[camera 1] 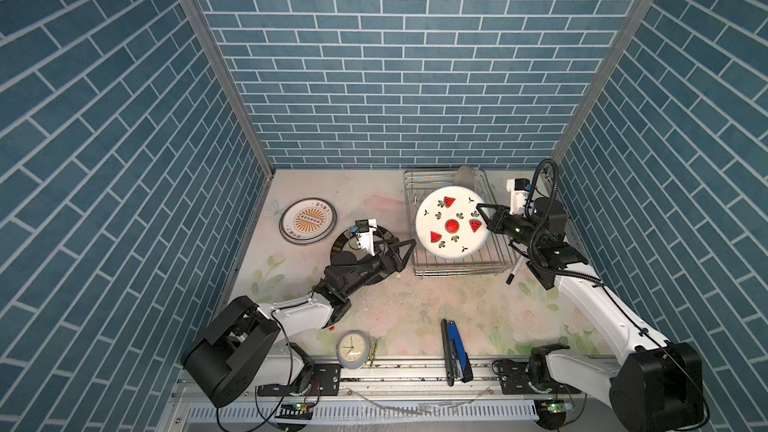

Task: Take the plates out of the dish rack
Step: 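Close the left gripper on the watermelon plate rim while the right gripper holds it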

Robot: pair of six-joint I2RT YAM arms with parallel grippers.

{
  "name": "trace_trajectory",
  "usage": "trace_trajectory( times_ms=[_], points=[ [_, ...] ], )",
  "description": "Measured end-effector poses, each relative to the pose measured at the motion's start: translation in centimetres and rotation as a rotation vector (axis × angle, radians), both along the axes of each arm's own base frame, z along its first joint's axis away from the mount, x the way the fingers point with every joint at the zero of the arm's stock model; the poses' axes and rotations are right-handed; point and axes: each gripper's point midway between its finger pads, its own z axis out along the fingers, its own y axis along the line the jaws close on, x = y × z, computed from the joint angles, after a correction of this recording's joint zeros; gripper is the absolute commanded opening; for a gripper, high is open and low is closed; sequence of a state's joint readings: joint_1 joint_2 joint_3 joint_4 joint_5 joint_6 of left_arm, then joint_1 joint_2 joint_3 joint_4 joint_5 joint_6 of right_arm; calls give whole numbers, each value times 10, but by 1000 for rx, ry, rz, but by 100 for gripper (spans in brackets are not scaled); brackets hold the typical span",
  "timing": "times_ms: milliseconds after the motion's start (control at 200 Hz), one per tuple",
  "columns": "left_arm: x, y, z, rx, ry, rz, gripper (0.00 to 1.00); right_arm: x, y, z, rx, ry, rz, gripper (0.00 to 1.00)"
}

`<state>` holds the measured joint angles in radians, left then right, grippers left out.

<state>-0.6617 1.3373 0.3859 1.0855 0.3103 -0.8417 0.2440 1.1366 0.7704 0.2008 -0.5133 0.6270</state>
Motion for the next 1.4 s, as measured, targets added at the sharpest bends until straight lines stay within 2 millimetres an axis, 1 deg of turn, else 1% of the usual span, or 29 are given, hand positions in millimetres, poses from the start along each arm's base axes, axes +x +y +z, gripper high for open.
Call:
trace_trajectory(
  times_ms=[105, 185, 220, 270, 370, 430, 545, 600, 625, 675, 785, 845, 870, 1060, 1185, 1280, 1396],
  points=[
    [0, -9, 2, -25, 0, -33, 87, -7, 6, -10, 45, 27, 34, 0],
    [-1, -11, 1, -30, 11, -44, 78, -13, 9, -21, 64, 43, 48, 0],
    [-1, -11, 0, -31, 14, -42, 76, -14, 10, -26, 74, 53, 49, 0],
    [0, -10, -1, -30, 22, -32, 76, -18, 11, -31, 93, 67, 57, 0],
    [2, -9, -4, -19, 41, -19, 76, -21, 14, -35, 112, 72, 63, 0],
    [3, -9, -5, -17, 47, -17, 75, -23, 17, -34, 120, 62, 74, 0],
    [3, -9, -8, -3, 65, -9, 80, -25, 24, -27, 140, 33, 93, 0],
    [4, -8, -9, 5, 78, 0, 80, -26, 25, -26, 144, 23, 98, 0],
    [4, -7, -9, 7, 80, 5, 78, -26, 26, -25, 144, 21, 100, 0],
    [5, -5, -8, 6, 85, 13, 69, -27, 27, -25, 144, 19, 103, 0],
    [4, -5, -5, -8, 84, 12, 54, -29, 30, -24, 146, 14, 114, 0],
    [4, -6, -4, -19, 89, 5, 51, -30, 33, -24, 145, 15, 120, 0],
    [4, -7, -4, -20, 90, 4, 48, -31, 34, -24, 144, 15, 123, 0],
    [4, -9, -12, -26, 127, -4, 35, -38, 45, -25, 139, 15, 154, 0],
    [5, -8, -13, -34, 143, -4, 27, -40, 47, -24, 140, 12, 161, 0],
    [5, -8, -16, -31, 152, -5, 22, -40, 47, -24, 133, 7, 159, 0],
    [5, -9, -16, -40, 161, -14, 22, -41, 46, -23, 112, -10, 142, 0]
  ],
)
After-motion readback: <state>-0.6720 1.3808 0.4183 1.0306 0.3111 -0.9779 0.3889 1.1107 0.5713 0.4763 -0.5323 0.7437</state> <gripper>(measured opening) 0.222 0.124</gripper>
